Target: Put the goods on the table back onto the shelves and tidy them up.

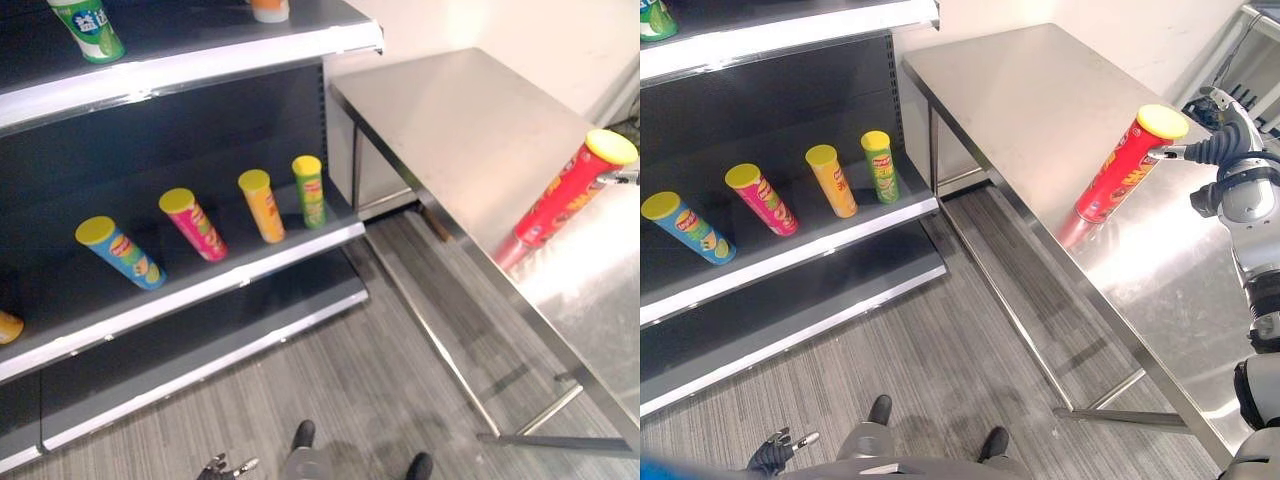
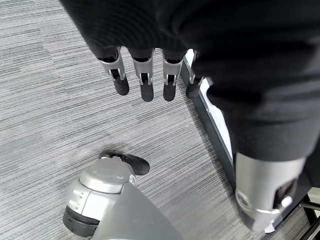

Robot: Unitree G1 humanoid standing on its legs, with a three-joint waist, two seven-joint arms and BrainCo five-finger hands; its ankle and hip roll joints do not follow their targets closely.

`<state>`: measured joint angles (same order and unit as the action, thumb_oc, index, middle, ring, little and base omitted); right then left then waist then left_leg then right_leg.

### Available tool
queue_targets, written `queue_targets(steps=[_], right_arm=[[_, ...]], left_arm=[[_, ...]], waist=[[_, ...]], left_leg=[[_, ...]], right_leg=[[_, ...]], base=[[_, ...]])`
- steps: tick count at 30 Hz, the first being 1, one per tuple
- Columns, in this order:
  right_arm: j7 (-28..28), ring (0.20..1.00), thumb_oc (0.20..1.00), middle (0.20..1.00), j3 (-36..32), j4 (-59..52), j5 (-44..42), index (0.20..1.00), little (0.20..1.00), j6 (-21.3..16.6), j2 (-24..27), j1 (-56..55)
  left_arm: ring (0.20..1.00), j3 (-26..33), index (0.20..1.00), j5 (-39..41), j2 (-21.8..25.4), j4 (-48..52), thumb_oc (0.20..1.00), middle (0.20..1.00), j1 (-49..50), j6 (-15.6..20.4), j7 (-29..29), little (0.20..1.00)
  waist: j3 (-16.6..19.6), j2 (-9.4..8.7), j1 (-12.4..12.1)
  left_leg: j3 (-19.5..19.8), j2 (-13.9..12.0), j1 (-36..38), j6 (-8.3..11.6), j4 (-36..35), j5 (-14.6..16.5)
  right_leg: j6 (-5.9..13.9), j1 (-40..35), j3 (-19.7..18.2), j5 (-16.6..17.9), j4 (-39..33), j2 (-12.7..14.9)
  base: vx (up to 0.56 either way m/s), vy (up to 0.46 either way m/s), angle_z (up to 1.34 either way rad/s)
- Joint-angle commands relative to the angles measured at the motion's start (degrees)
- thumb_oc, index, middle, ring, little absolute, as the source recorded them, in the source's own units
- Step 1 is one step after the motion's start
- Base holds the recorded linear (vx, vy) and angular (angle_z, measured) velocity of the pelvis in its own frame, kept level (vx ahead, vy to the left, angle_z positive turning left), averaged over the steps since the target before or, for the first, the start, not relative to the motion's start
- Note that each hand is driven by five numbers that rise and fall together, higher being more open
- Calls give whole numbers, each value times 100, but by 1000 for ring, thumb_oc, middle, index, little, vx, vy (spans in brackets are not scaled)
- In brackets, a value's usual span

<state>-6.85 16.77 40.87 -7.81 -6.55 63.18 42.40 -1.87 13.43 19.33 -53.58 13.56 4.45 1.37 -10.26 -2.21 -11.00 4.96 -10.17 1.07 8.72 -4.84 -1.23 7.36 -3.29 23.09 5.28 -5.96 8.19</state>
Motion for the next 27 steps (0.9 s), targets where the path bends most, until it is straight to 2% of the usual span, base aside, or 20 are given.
queue_targets(steps=[1, 27], right_arm=[[-2, 1000, 1000, 1000, 227, -405, -282, 1000, 1000, -215, 419, 257], [199, 1000, 1000, 1000, 624, -327, -469, 1000, 1000, -236, 67, 494]], left_arm=[[1000, -295, 1000, 221, 261, 9, 1000, 1000, -148, 99, -21, 1000], [1000, -355, 1000, 248, 256, 17, 1000, 1000, -176, 137, -38, 1000]], waist=[[-7, -206, -83], [-23, -238, -210]], left_leg=[[319, -245, -228, 252, -16, -139], [301, -212, -231, 234, -16, -117]], right_leg=[[331, -506, 338, -565, 96, 335], [358, -501, 365, -549, 96, 381]], base=[[0, 0, 0], [0, 0, 0]])
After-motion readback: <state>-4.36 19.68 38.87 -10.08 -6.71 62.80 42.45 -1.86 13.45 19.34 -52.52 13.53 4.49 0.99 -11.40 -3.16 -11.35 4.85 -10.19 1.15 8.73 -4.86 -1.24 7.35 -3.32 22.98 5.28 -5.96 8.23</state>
